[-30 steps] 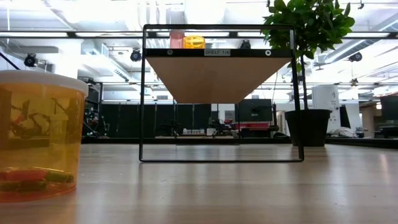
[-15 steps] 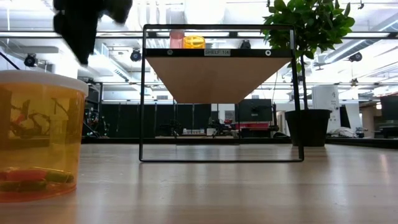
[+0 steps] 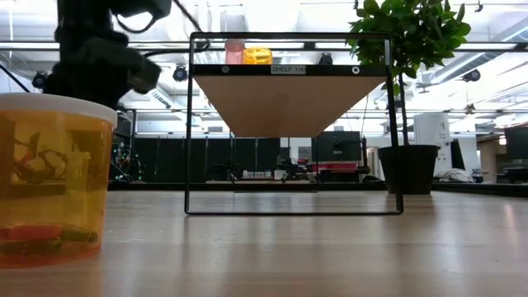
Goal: Pick and place medicine bottles onto shelf by color
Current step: Put the yellow bottle on the shelf
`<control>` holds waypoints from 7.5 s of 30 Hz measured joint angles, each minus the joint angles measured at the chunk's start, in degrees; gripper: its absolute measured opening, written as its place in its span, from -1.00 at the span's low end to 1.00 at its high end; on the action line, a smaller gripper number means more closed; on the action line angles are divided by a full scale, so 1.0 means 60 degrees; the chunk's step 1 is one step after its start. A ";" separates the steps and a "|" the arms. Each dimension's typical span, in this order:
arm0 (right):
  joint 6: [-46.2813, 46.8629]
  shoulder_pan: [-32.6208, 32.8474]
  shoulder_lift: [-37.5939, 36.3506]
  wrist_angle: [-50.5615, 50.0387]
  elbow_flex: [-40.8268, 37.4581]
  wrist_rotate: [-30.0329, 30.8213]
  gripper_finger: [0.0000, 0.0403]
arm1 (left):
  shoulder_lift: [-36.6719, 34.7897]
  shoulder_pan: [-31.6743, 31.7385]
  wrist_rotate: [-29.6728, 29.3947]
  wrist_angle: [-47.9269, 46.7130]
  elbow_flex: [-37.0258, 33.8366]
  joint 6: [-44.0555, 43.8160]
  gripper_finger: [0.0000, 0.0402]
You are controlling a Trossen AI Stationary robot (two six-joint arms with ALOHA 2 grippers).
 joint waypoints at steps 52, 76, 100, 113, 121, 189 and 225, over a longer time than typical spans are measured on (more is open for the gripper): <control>0.0309 -0.0149 -0.0016 -0.0238 -0.0004 0.0238 -0.48 | 0.0617 -0.0182 0.0884 0.0474 -0.0005 0.0241 -0.54; -0.0250 -0.1630 -0.0554 0.3764 -0.2651 -0.2001 -0.89 | 0.0605 -0.0095 0.2091 -0.3688 0.4769 0.3772 -0.51; -0.0603 -0.2394 -0.2800 0.3048 -0.4003 -0.1707 -0.96 | 0.1014 0.0022 0.3838 -0.5933 0.8073 0.3510 -0.53; -0.1108 -0.2058 -0.3063 0.3323 -0.4139 -0.1716 -0.96 | 0.1735 0.0022 0.4646 -0.5929 1.0198 0.3546 -0.54; -0.0649 -0.2058 -0.2997 0.3289 -0.4266 -0.1796 -0.96 | 0.1774 0.0220 0.4836 -0.5929 1.0659 0.4056 -0.54; 0.0183 -0.2000 -0.2979 0.2772 -0.4283 -0.1775 -0.96 | 0.5002 0.5938 -0.0151 -0.3832 1.1079 1.1469 -0.55; 0.0226 -0.2000 -0.2979 0.2771 -0.4280 -0.1778 -0.96 | 0.5046 0.5847 -0.0291 -0.3523 1.0608 1.1421 -0.54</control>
